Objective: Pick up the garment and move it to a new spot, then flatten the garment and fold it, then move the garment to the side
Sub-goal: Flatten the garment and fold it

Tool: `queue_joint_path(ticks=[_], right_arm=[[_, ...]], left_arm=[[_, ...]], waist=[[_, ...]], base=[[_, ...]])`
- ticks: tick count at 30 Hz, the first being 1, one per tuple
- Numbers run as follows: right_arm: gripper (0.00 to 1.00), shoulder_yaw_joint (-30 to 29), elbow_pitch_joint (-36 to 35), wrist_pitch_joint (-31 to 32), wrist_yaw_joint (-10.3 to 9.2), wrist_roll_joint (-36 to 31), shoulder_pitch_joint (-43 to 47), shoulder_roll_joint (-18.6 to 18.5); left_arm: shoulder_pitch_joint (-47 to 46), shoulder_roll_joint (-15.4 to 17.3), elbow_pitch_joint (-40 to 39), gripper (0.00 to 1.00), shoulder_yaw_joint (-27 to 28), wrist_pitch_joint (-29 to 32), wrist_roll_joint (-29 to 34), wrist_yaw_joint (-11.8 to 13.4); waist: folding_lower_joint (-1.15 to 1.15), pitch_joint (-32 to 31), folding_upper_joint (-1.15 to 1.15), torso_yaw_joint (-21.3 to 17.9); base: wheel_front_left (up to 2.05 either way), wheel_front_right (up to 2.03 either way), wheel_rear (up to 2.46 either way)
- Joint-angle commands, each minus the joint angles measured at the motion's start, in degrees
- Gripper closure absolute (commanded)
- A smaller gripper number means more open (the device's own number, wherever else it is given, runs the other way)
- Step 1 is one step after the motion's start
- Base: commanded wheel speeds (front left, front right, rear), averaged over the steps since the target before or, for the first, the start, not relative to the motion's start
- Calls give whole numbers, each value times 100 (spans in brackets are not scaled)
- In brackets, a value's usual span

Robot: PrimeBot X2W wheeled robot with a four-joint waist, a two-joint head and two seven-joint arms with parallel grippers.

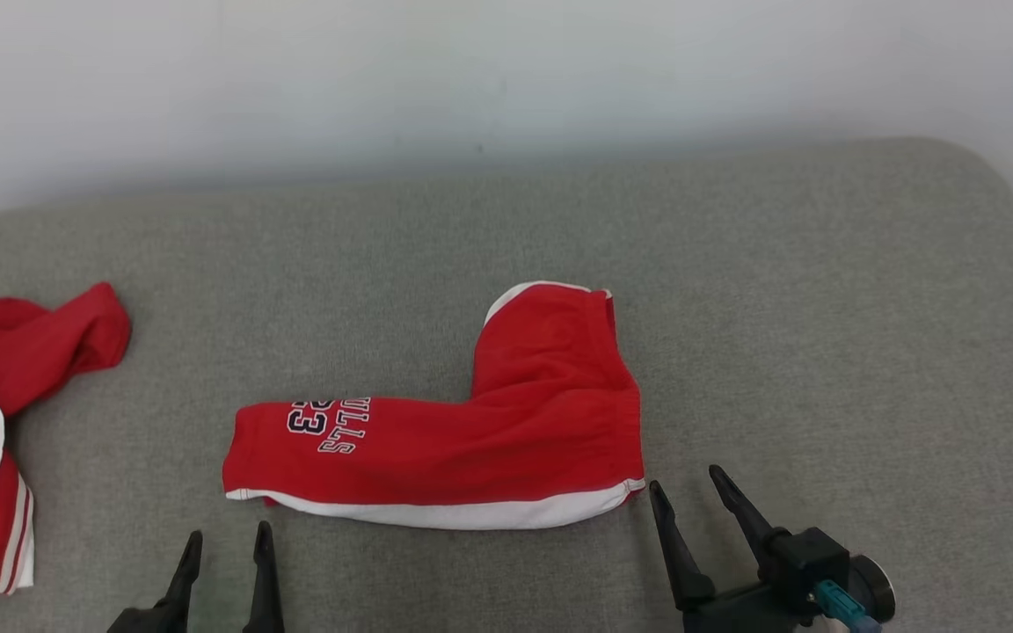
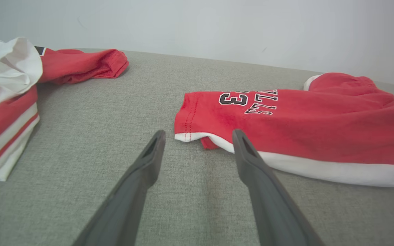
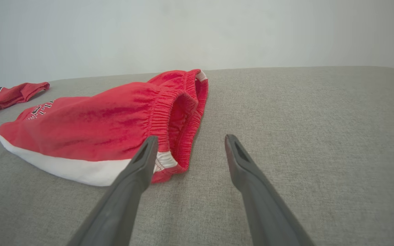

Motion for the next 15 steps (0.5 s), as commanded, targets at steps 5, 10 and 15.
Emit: queue_joint_path(ticks=[5, 10, 15], right_arm=[[0, 144, 85, -1, -14, -64, -222, 8], [0, 348, 134, -1, -14, -91, -374, -97], [12, 533, 130, -1, -14, -117, -438, -165]], left_arm=[[-258, 3, 34, 0, -88, -17, -97, 18], [-401, 1, 83, 0, -162, -17, -105, 20], [-484, 2, 119, 0, -217, -17, -138, 22]], waist=[[-1, 591, 0, 164], [-1, 784, 0, 199], [-1, 841, 0, 228]], base=[[0, 0, 0], [0, 0, 0], [0, 0, 0]])
